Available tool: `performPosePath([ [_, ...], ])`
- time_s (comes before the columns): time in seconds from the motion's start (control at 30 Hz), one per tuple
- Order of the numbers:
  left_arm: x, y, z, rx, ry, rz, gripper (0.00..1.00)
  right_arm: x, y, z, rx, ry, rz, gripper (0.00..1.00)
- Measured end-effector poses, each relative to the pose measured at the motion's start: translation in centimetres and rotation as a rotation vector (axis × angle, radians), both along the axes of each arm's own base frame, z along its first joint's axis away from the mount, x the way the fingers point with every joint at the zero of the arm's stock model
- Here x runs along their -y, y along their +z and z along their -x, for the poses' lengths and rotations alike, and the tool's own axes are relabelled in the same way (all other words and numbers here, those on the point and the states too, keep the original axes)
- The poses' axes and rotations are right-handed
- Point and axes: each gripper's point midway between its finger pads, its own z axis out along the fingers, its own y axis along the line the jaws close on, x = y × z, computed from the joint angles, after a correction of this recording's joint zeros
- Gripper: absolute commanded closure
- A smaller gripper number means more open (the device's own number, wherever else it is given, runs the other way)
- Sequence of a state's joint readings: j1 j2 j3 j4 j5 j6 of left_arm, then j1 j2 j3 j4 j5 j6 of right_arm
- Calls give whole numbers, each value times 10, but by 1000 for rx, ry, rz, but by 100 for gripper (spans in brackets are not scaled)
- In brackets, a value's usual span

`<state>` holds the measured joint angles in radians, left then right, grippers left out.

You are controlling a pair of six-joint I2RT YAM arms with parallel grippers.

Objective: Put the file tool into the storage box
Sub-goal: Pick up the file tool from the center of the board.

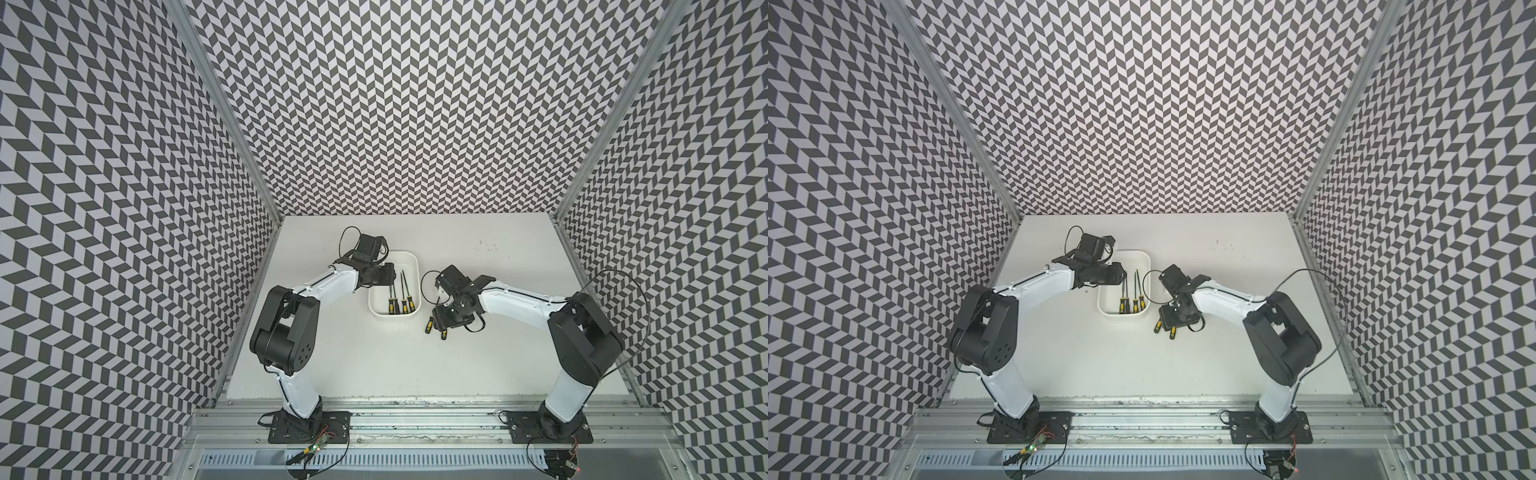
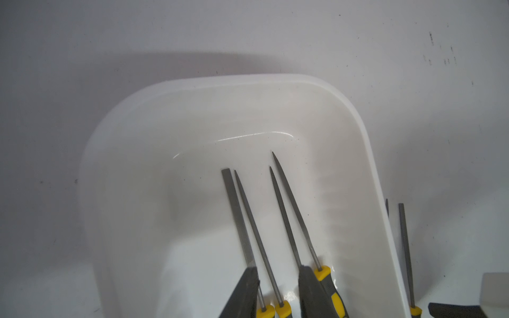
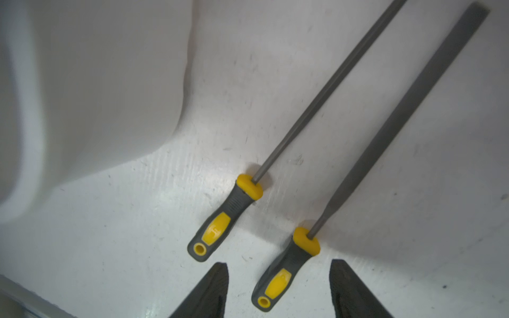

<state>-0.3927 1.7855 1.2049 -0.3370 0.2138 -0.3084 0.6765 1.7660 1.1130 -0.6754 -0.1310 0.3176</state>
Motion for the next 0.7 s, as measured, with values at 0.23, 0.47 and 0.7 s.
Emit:
performPosePath([
  [0.23,0,2,0,3,-1,3,70,6,-10,3,-4,-1,47,47],
  [0.47,1,13,0,27,-3,16,70,11,-15,-6,27,-7,94,81],
  [0.7,5,21,-1,36,-14,61,70,12,-13,-14,68,-16,105,100],
])
